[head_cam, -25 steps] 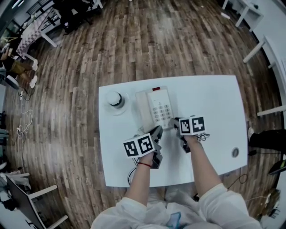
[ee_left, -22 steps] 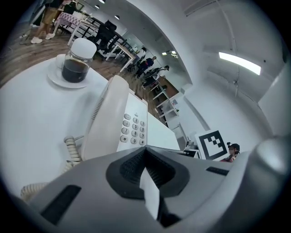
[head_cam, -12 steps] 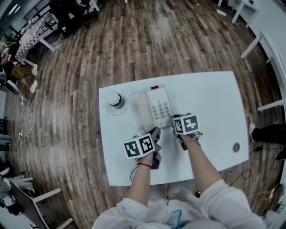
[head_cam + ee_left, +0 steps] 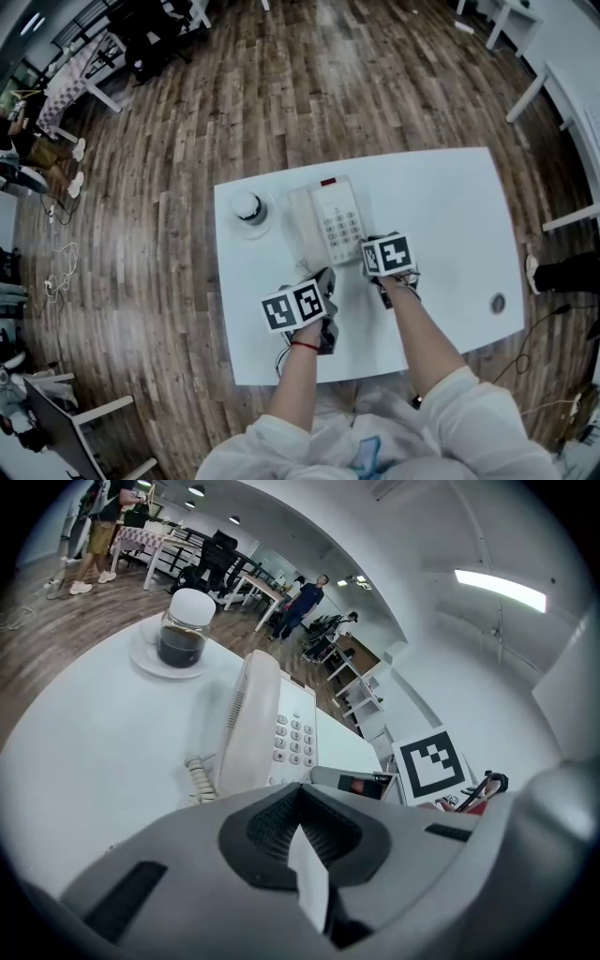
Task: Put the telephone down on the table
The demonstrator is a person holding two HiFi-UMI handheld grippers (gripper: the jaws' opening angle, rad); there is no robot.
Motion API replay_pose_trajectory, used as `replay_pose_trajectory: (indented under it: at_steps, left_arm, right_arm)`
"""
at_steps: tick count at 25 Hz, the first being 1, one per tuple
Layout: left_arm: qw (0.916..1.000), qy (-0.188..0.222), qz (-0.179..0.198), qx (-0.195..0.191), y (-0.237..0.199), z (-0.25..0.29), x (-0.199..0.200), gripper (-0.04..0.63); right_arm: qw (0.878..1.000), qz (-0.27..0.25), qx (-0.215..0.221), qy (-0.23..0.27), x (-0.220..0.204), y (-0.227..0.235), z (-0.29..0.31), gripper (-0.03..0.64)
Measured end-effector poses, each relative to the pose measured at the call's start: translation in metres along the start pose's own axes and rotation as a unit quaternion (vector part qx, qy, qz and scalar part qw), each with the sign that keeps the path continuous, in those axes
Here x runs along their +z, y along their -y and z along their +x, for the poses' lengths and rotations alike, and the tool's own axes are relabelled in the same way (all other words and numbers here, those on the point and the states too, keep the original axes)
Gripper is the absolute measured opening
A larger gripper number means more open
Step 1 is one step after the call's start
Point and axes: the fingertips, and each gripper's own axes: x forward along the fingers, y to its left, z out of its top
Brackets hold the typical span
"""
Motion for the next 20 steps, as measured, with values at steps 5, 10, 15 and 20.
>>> replay_pose_trajectory:
  at_steps: [5,10,15,20]
  left_arm:
    - [0.9999,0.001,0.004,0.01,-0.004,-0.01,-0.002,0.0]
    - [0.9998,-0.002,0.012,0.014,-0.003,-0.018,-0.003,0.0]
    - [0.9997,-0.002,0.018,0.016,-0.006,-0.028,-0.002,0.0]
    - [0.9997,-0.003,0.019,0.017,-0.007,-0.032,-0.002,0.0]
  right_arm:
    - [1.0,-0.009,-0.018,-0.001,-0.001,-0.003,0.0,0.1]
    - [1.0,-0.011,-0.016,0.009,-0.002,-0.002,0.001,0.1]
    - [0.999,0.021,-0.016,0.023,-0.003,-0.001,0.001,0.095]
    - [0.998,0.046,-0.026,0.017,-0.006,0.0,-0.002,0.084]
